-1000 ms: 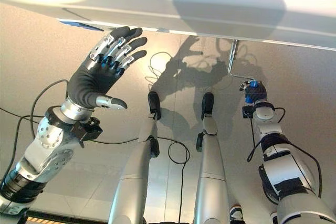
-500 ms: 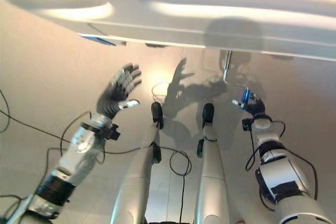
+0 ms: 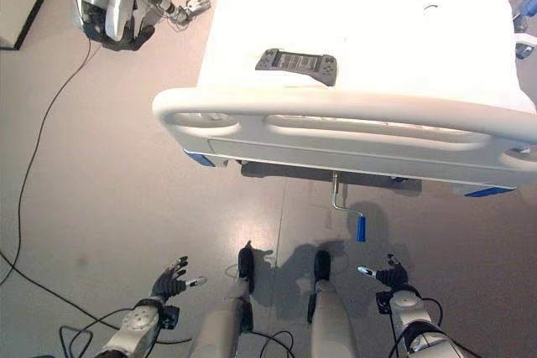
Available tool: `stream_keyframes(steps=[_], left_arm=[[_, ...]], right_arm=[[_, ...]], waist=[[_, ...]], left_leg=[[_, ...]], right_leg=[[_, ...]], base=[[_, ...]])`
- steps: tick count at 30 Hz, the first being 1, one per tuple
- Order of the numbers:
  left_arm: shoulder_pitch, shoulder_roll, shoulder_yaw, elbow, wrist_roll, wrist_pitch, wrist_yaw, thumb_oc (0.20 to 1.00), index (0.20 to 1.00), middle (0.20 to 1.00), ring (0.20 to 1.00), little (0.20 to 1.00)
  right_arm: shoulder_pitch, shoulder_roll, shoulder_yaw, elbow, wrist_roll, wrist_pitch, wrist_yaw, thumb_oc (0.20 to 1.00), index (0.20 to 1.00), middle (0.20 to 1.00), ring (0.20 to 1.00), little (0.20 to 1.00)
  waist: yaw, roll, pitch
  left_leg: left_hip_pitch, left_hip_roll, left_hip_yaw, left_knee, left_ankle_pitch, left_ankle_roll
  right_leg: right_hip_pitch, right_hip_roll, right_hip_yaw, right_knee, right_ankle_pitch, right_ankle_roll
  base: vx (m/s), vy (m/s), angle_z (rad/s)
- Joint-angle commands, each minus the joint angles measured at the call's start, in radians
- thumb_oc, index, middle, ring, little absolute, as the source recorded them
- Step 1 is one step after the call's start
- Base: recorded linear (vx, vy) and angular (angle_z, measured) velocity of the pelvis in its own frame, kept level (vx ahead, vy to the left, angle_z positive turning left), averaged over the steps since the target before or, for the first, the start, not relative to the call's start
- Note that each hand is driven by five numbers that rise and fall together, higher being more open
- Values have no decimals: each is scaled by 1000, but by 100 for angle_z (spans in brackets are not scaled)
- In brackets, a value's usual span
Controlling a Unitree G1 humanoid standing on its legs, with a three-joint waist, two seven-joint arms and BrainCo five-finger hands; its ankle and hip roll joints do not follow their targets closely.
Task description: Raise the hospital bed
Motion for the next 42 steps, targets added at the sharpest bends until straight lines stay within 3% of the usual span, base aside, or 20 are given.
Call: stream_keyframes(steps=[1,8,14,42], left_arm=[[-37,25,29,14,65,-16,-5,1000,1000,1000,1000,1000],[3,-2,75,33,97,-26,20,1000,1000,1000,1000,1000],[22,-30,80,83,129,-17,25,1000,1000,1000,1000,1000],[23,-84,41,136,151,-2,2,1000,1000,1000,1000,1000]], right_arm=[[-1,5,-10,5,-28,9,27,1000,1000,1000,1000,1000],[133,88,-34,19,-55,24,51,1000,1000,1000,1000,1000],[191,126,-58,26,-13,20,62,1000,1000,1000,1000,1000],[210,149,-49,66,-16,28,66,1000,1000,1000,1000,1000]], waist=[[12,-52,-30],[8,-71,-167],[0,-78,-228],[8,-80,-272]], left_leg=[[51,-35,16,82,-97,-15],[193,-28,8,22,-106,-11],[256,-27,19,0,-121,-7],[324,-19,13,0,-144,-2]], right_leg=[[27,-25,-24,-20,33,81],[161,-19,-41,-58,22,88],[236,-13,-45,-87,14,86],[314,-14,-52,-109,-4,77]], base=[[62,-19,11],[57,-1,10],[48,11,-2],[4,1,0]])
